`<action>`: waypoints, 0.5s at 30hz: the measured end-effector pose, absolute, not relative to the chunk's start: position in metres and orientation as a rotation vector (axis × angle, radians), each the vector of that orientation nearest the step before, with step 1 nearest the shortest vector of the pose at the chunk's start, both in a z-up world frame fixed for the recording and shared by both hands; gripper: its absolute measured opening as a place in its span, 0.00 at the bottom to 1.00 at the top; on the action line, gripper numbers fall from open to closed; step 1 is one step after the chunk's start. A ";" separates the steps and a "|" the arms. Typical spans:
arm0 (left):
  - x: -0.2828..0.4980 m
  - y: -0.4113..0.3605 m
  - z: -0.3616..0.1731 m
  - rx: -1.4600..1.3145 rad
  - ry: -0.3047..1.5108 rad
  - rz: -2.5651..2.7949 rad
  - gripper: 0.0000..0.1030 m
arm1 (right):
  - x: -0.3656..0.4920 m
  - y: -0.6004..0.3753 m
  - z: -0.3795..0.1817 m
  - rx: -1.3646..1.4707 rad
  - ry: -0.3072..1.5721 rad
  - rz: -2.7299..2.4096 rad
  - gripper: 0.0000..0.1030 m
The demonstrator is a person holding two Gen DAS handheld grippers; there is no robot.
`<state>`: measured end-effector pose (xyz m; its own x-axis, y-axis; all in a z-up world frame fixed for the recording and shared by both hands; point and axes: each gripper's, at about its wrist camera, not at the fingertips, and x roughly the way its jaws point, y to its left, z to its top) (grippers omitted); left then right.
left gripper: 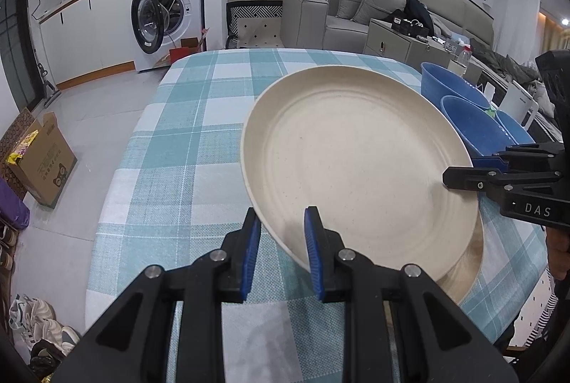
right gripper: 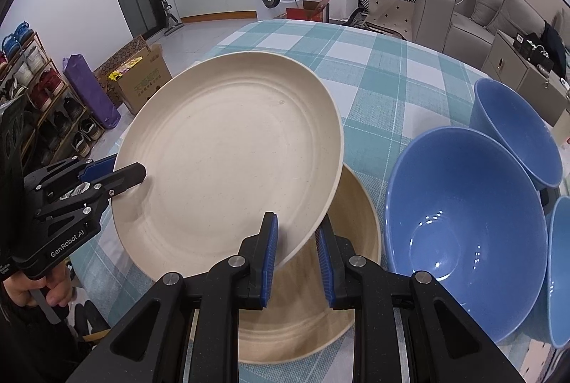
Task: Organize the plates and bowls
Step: 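Carry the plate with the right gripper toward the plates beside the blue bowls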
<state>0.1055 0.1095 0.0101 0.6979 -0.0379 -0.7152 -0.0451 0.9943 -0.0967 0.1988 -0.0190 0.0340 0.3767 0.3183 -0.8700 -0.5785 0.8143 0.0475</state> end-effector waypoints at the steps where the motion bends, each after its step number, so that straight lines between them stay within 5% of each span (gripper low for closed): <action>1: 0.105 0.108 0.010 -0.108 0.800 0.002 0.22 | 0.198 -0.020 0.034 -0.285 1.036 0.582 0.21; 15: 0.100 0.094 0.005 -0.080 0.821 -0.015 0.22 | 0.183 -0.034 0.031 -0.286 1.037 0.567 0.22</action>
